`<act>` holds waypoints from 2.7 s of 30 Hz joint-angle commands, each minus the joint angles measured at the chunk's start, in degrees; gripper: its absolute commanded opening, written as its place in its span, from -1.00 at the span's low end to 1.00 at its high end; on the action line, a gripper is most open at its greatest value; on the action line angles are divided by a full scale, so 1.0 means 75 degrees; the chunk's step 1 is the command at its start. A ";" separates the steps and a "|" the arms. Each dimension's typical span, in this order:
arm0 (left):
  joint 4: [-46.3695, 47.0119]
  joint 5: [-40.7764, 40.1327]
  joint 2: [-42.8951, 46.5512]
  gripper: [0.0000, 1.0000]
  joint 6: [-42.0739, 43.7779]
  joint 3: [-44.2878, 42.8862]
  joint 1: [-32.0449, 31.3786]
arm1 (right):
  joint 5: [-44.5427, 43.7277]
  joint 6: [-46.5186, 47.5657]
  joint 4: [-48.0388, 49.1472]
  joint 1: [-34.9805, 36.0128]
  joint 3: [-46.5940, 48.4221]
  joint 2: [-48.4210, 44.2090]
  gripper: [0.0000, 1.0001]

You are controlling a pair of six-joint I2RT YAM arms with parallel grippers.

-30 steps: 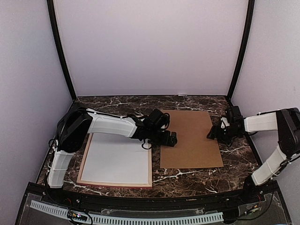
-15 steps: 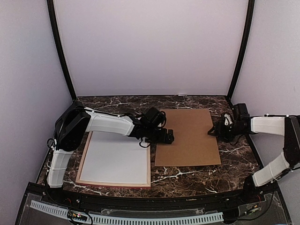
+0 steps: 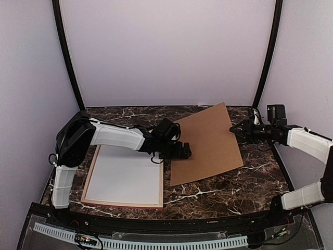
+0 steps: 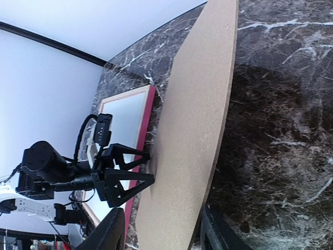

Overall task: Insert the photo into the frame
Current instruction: Turn over the backboard.

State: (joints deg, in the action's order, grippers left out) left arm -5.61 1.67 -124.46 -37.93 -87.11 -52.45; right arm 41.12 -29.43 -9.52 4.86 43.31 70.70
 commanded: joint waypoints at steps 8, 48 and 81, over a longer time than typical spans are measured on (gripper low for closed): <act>0.0459 0.1303 0.0431 0.98 -0.0107 0.0182 -0.0370 | 0.1832 -0.0987 0.0864 0.1016 0.0490 -0.0495 -0.04; 0.1190 0.1568 0.4807 0.98 -0.1025 0.2013 0.0431 | 0.0379 -0.1846 0.1080 0.3711 0.2766 0.0627 0.18; 0.1179 0.1465 0.4486 0.30 -0.1068 0.2085 0.0896 | 0.0169 -0.1906 0.1521 0.3711 0.1864 0.1081 0.17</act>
State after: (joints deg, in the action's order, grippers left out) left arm 3.44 13.61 -89.32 -48.45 -70.06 -45.87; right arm 43.42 -44.05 -0.23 32.23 58.13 78.02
